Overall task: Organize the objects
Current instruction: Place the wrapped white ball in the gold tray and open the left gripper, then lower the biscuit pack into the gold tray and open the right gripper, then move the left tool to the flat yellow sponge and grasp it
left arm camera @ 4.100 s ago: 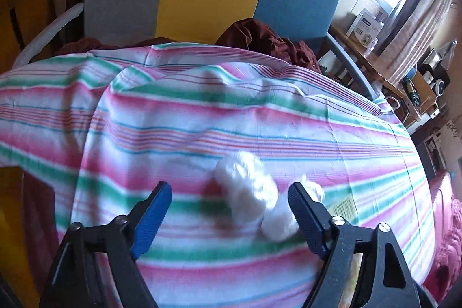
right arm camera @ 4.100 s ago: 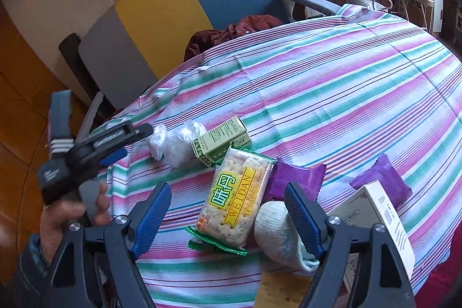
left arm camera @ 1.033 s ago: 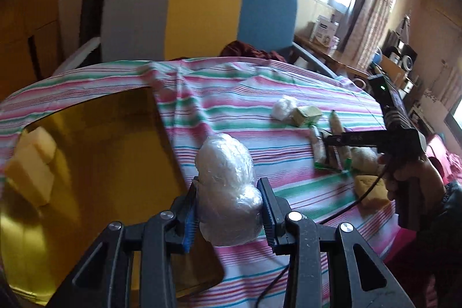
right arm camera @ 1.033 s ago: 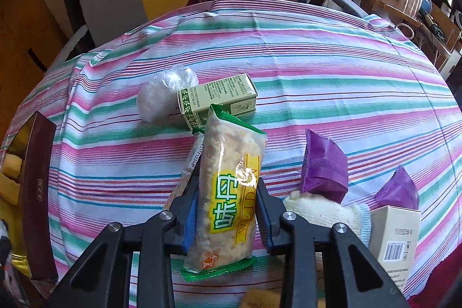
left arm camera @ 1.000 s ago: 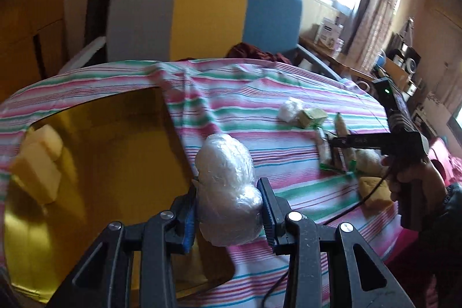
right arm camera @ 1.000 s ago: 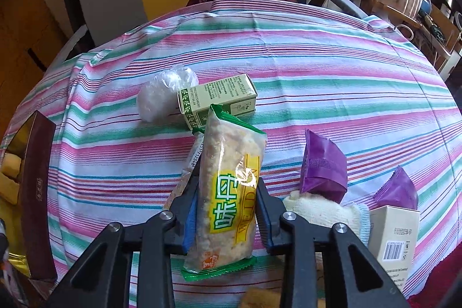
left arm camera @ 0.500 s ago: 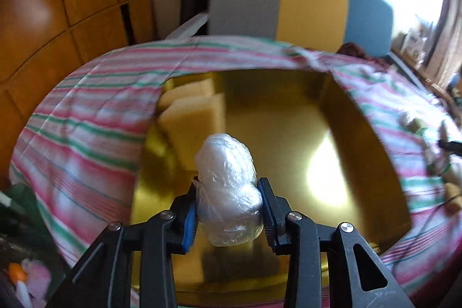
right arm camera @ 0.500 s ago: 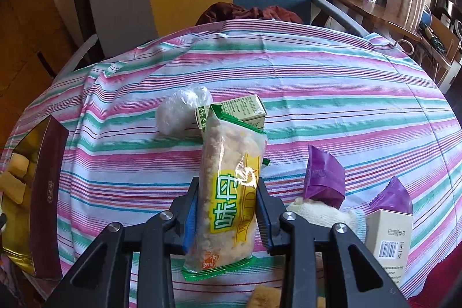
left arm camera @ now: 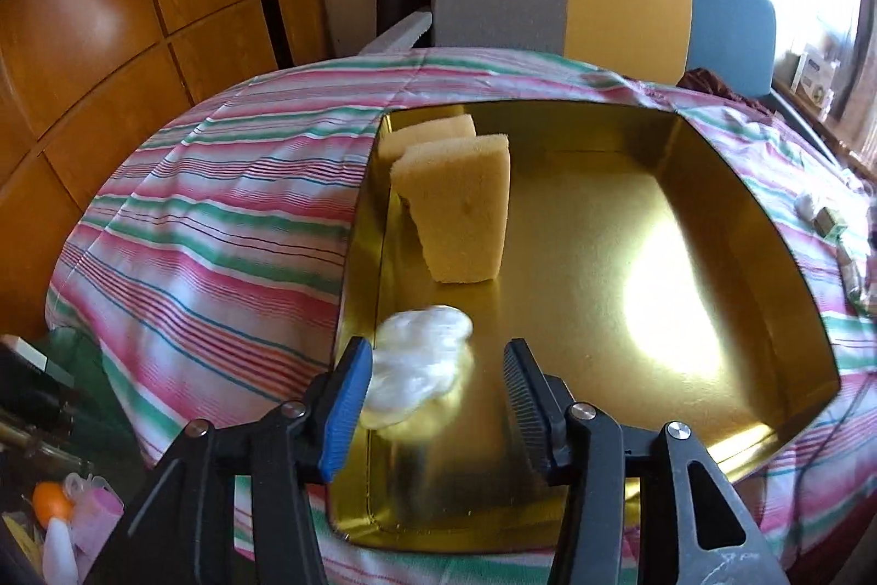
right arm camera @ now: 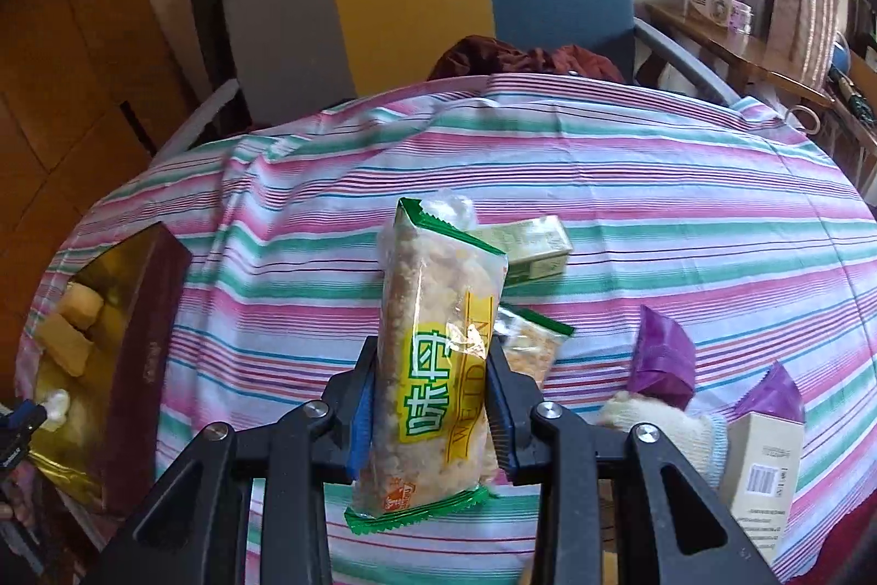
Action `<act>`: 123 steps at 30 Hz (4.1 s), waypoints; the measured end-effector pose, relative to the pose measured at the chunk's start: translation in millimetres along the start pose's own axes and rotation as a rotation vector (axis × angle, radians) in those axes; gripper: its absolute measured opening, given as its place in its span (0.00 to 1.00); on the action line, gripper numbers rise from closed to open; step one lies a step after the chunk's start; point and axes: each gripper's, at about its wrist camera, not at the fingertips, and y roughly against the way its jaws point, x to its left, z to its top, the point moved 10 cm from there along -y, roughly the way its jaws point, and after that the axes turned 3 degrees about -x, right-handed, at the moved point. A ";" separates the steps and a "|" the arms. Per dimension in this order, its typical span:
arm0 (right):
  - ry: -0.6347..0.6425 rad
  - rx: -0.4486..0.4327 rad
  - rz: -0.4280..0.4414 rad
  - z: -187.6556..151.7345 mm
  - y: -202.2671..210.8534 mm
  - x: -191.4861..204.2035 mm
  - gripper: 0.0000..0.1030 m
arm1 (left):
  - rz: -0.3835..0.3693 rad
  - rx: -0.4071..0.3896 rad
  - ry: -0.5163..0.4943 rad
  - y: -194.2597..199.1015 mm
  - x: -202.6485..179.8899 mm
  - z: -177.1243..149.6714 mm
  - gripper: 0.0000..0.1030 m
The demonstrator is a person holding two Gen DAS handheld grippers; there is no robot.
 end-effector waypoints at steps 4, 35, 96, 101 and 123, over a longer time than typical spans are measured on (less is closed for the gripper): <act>0.000 0.026 0.074 -7.7 2.9 34.7 0.33 | -0.006 -0.011 0.057 6.4 7.7 1.6 0.56; 0.374 0.376 0.357 -118.6 -52.3 378.1 0.34 | 0.056 -0.057 0.163 25.8 36.8 -0.2 0.62; -0.336 -0.029 -0.313 -81.2 126.4 -149.4 0.64 | -0.460 -0.133 -0.330 65.5 -287.3 68.3 0.71; -0.385 -0.066 -0.239 -78.9 127.2 -150.5 0.64 | -0.602 -0.037 -0.439 63.3 -378.2 45.4 0.70; -0.462 -0.150 -0.125 -76.8 133.3 -154.2 0.64 | -0.828 0.227 -0.595 58.5 -547.3 -65.0 0.74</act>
